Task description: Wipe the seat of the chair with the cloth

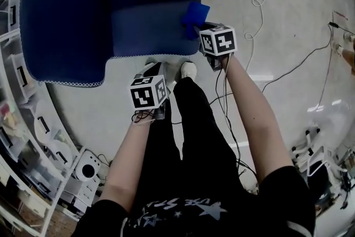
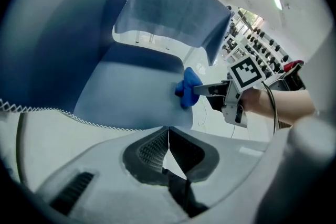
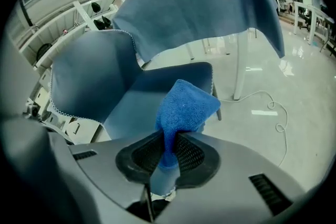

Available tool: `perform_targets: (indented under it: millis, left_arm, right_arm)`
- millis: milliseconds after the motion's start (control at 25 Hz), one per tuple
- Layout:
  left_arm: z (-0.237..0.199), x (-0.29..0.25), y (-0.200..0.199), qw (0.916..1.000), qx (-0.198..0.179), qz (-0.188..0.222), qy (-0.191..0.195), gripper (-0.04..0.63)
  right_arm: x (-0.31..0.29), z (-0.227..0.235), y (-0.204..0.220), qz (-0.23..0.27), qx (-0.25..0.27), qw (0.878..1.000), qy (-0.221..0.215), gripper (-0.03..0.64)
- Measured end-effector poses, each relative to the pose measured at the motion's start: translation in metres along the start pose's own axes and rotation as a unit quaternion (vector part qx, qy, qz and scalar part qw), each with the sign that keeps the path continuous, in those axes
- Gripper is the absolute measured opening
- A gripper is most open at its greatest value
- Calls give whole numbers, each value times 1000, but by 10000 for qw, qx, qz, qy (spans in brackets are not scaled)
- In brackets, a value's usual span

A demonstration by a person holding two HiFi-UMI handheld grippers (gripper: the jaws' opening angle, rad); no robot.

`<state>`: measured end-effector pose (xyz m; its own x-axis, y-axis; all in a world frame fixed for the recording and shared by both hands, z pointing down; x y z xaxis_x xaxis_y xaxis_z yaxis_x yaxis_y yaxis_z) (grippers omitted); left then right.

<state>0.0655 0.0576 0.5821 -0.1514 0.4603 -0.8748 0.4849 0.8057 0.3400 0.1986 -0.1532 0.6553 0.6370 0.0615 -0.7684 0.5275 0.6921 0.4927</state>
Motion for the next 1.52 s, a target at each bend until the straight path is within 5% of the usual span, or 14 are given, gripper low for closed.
perform_targets:
  millis: [400, 760, 1080, 1520]
  left_arm:
    - [-38, 21, 32, 9979, 512, 218, -318, 21]
    - [-88, 53, 57, 9972, 457, 345, -482, 21]
    - [-146, 84, 76, 9956, 625, 466, -525, 20]
    - [-218, 112, 84, 9942, 611, 508, -726, 21]
  right_arm:
    - [-46, -90, -1, -331, 543, 9933, -969, 57]
    - [-93, -195, 5, -766, 1224, 9780, -1506, 57]
    - [-128, -252, 10, -919, 1272, 9750, -1574, 56]
    - [-154, -271, 25, -970, 972, 9842, -1117, 57]
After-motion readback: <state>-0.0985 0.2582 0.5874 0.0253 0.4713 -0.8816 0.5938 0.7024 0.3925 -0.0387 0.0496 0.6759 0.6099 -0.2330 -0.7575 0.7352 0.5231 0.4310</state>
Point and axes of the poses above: the fingertips, and each gripper's own axes: x backward along the fingers, z to its right, y out of its underside, the point moved 10 cm from there along x, backward along the fingers, and after that the axes turned 3 degrees about z, right-handed, at the moved point
